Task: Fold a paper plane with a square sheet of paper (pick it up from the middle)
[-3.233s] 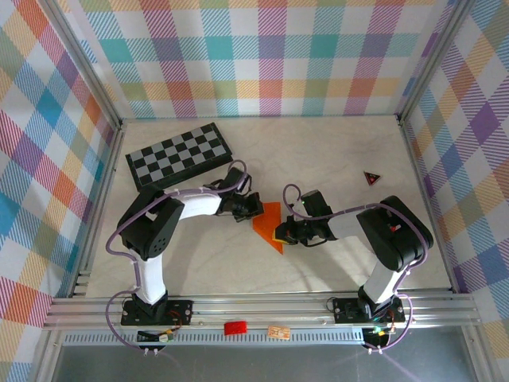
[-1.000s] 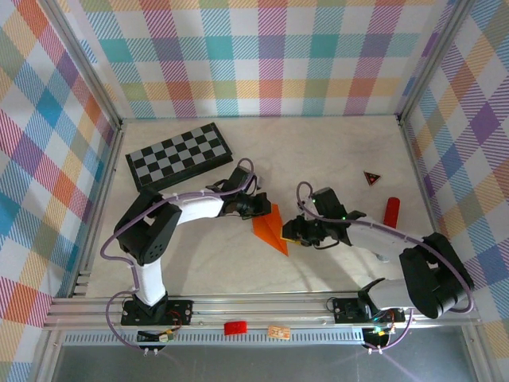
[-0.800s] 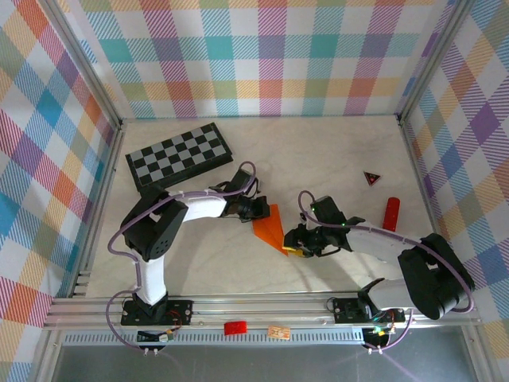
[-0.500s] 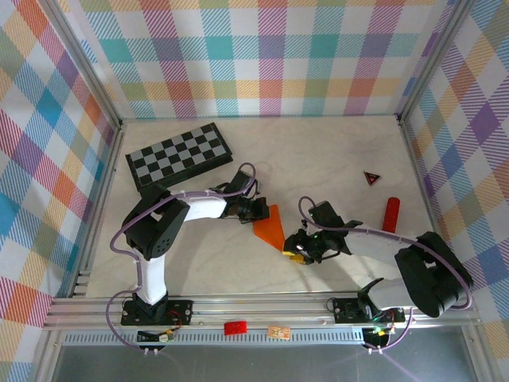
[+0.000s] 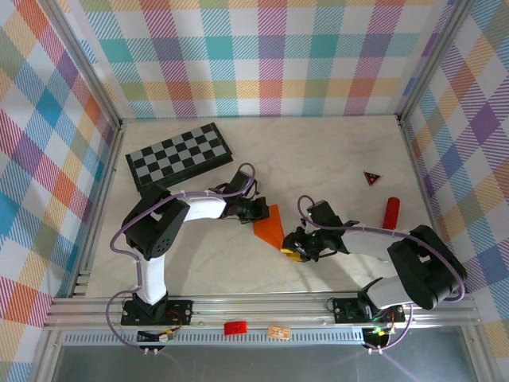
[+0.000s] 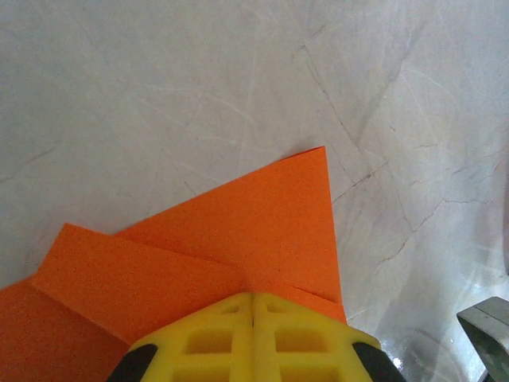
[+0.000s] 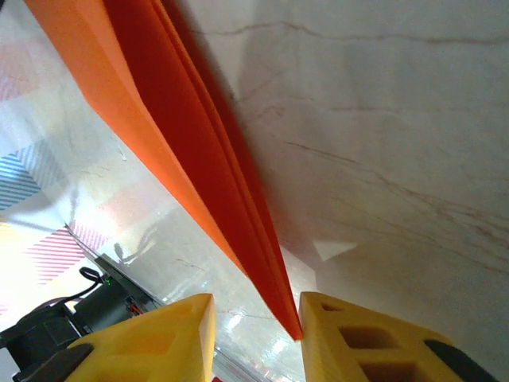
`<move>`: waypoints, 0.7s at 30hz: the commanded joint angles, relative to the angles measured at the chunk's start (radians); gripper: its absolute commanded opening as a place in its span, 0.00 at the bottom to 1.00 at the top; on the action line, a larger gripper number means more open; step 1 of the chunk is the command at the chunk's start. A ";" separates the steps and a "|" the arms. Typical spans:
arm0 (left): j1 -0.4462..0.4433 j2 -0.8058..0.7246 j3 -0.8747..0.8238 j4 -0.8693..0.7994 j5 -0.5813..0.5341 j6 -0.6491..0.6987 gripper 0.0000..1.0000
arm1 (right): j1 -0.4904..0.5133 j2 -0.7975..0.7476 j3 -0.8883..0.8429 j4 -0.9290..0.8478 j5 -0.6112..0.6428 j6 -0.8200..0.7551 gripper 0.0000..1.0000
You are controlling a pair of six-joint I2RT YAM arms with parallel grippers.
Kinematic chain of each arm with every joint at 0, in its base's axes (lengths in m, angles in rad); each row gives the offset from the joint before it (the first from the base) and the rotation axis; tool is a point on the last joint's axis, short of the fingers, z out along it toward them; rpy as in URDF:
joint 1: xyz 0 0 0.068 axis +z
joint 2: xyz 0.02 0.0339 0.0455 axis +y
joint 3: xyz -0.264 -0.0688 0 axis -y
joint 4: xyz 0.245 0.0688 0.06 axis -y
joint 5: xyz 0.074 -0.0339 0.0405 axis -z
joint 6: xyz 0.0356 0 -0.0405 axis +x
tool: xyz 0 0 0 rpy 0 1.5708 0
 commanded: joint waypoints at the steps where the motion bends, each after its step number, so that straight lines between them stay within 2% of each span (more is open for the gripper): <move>1: -0.002 0.030 -0.035 -0.062 -0.007 -0.006 0.06 | 0.007 -0.008 -0.005 0.049 0.009 -0.001 0.36; 8: -0.002 0.029 -0.048 -0.045 -0.005 -0.020 0.06 | 0.007 -0.012 -0.003 0.101 0.031 -0.033 0.38; 15: -0.002 0.026 -0.052 -0.036 -0.001 -0.028 0.06 | 0.007 -0.012 -0.014 0.230 0.034 -0.033 0.39; 21: -0.002 0.019 -0.061 -0.019 0.004 -0.039 0.05 | 0.007 -0.014 -0.023 0.246 0.051 -0.059 0.31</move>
